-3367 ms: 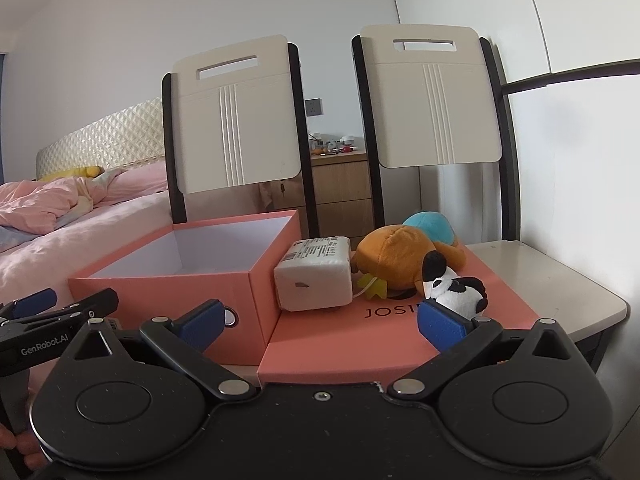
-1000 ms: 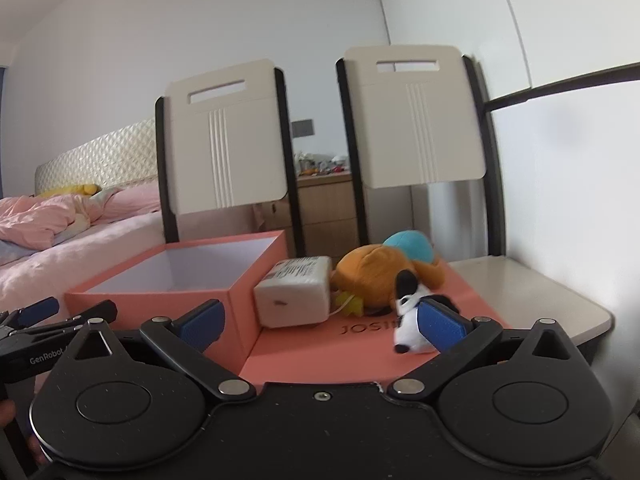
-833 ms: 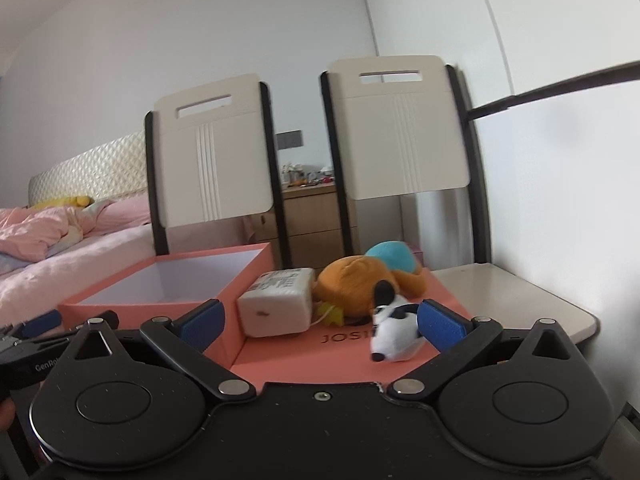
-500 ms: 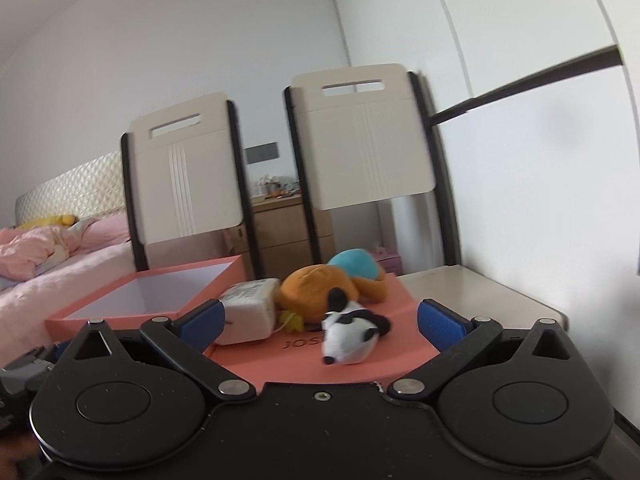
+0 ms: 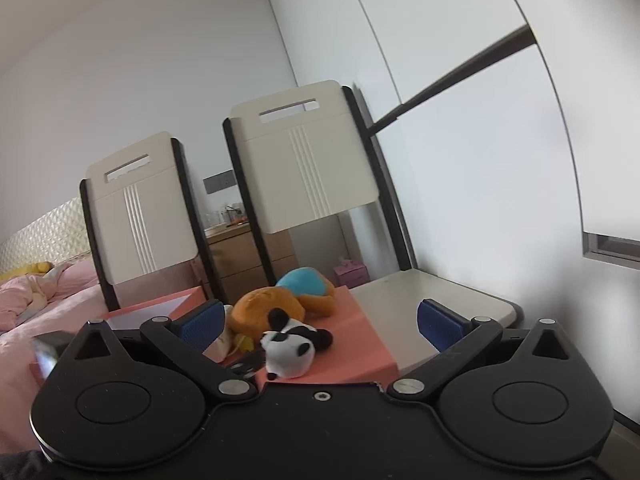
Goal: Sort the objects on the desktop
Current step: 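Reach the left gripper to the panda plush and close on it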
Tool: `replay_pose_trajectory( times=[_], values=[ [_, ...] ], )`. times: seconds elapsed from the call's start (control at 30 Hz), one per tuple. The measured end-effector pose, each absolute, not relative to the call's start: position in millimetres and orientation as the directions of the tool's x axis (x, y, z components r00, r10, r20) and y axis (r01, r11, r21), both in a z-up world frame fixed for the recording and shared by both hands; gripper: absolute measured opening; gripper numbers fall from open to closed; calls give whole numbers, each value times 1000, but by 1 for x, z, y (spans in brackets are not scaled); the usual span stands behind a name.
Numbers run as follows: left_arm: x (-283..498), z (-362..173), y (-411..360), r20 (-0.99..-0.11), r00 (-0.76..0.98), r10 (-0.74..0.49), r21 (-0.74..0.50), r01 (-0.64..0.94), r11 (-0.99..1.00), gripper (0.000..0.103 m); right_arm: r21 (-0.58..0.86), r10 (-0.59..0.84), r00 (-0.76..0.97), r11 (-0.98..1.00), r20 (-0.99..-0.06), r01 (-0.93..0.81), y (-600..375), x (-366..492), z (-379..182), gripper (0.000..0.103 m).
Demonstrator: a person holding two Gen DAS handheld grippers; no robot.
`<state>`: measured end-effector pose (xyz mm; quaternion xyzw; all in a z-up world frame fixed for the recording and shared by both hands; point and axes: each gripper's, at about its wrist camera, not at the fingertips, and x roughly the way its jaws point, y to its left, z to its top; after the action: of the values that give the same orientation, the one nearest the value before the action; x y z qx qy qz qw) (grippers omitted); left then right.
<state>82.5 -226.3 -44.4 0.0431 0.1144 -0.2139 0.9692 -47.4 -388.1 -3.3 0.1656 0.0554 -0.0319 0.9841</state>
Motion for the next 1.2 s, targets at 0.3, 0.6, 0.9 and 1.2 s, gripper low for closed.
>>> replay_pose_trajectory(
  times=[0.3,0.6,0.9,1.2],
  values=[
    [118,-63,-274,-310,872,-379,-1,398,917,103,271,-40,977,958,-211,98,-400,-44,-14,102],
    [137,-76,-280,-371,866,-336,-40,347,937,89,243,-7,966,967,-260,73,-398,-43,-22,102],
    [137,-68,-279,-383,857,-345,-34,360,932,60,257,12,961,965,-276,61,-396,-42,-23,102],
    [111,-26,-255,-290,879,-378,-29,387,922,60,256,-2,961,964,-276,75,-392,-43,-21,102]
  ],
)
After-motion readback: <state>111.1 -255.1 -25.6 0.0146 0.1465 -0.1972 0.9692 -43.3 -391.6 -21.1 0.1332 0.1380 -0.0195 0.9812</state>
